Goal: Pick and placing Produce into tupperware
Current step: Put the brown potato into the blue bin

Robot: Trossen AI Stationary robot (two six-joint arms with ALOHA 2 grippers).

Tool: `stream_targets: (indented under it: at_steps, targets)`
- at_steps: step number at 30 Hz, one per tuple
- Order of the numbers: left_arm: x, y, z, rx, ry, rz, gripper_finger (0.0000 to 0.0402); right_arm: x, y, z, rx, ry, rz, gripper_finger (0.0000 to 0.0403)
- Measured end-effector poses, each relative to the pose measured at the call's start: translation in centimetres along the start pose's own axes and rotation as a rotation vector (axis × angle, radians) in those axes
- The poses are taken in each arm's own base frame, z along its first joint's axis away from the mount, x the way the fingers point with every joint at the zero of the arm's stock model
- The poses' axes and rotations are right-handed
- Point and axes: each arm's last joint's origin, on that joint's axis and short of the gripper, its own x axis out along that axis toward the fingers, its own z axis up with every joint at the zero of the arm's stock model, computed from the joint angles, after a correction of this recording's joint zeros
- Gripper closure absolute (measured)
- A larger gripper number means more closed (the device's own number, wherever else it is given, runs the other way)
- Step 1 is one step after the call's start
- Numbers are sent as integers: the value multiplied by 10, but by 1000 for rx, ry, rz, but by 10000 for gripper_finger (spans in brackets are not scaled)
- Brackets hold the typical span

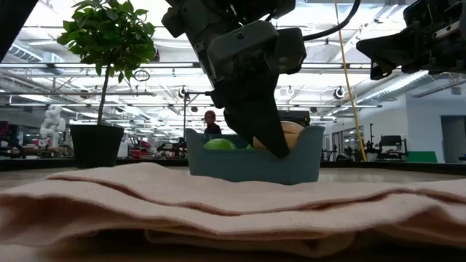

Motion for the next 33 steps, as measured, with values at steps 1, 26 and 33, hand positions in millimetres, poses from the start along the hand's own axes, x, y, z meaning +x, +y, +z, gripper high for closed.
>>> stream_targets:
  at_steps: [1, 26, 33]
  targets:
    - [0, 0, 0, 0, -1, 0, 206, 0, 0, 0, 0, 0, 0, 403]
    - [0, -1, 2, -5, -13, -35, 141, 0, 0, 0, 0, 0, 0, 403]
    - [0, -1, 2, 2, -12, -35, 131, 0, 0, 0, 0, 1, 0, 403]
